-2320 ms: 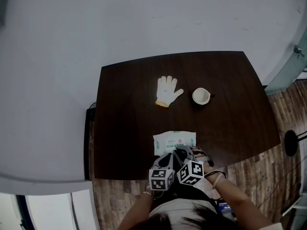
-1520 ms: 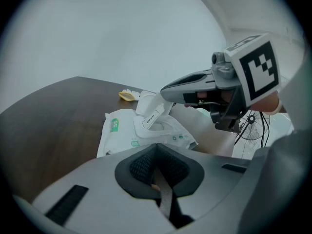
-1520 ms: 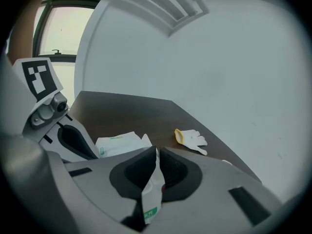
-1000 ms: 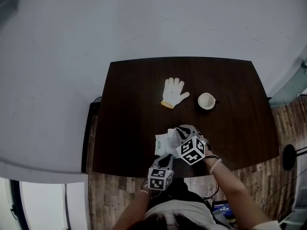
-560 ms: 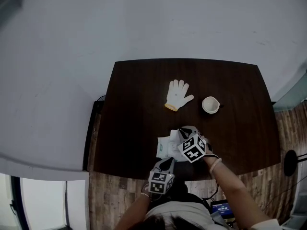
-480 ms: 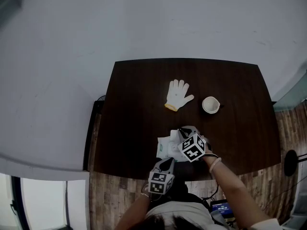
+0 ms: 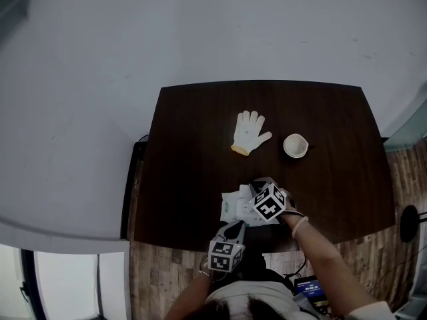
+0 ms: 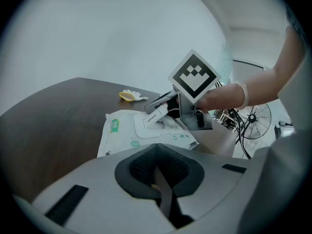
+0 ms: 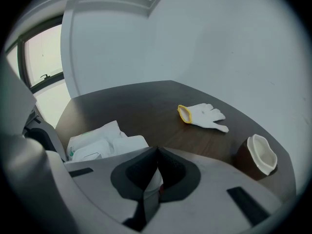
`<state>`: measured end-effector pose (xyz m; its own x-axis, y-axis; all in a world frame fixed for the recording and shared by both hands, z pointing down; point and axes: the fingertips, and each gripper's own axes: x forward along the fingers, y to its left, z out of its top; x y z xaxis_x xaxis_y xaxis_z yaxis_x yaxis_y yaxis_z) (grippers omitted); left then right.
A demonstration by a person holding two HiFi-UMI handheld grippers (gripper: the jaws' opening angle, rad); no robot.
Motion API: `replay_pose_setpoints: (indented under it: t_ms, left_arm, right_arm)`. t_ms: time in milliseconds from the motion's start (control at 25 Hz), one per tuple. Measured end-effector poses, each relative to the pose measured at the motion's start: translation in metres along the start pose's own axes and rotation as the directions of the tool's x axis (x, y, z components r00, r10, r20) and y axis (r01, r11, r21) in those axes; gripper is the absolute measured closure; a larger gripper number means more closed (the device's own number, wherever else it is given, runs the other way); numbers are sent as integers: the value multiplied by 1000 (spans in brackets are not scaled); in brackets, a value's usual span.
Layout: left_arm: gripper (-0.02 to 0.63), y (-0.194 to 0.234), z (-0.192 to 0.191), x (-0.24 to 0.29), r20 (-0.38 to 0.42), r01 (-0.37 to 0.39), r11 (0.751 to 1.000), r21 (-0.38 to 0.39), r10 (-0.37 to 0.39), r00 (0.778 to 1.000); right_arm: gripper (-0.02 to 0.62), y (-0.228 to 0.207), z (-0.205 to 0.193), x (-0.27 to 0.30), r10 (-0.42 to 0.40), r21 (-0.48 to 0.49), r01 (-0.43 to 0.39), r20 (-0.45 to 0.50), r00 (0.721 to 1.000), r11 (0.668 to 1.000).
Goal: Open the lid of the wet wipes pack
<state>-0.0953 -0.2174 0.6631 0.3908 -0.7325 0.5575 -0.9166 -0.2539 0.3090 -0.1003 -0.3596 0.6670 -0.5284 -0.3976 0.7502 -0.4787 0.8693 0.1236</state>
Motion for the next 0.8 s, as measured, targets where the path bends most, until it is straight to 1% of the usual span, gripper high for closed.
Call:
replay_pose_setpoints:
  t_ms: [80, 160, 280, 440, 560, 800]
  left_arm:
    - [592, 0, 1, 0, -2, 3, 1000, -4, -3, 1000]
    - [592, 1, 2, -1, -5, 9, 1000, -22, -9, 1000]
    - [592, 1, 1, -1, -19, 20, 998, -52, -21, 1000]
    - [592, -1, 3, -5, -42, 38, 998, -50, -40, 998]
    - [592, -5, 10, -10, -32, 55, 997, -45, -57, 998]
    - [592, -4, 29, -19, -3, 64, 997, -45, -64, 998]
  right_arm:
    - [586, 1, -1, 1, 12, 3, -12, -15, 1000, 1000]
    - [584, -1, 1, 1, 17, 26, -17, -13, 1000, 1000]
    - [584, -4, 5, -4, 4, 63, -5, 13, 1000, 998]
    - [584, -7, 13, -14, -25, 89, 20, 55, 998, 996]
    - [584, -10, 20, -24, -45, 123, 33, 91, 995, 992]
    - [584, -12, 30, -48, -92, 175, 65, 150, 984, 982]
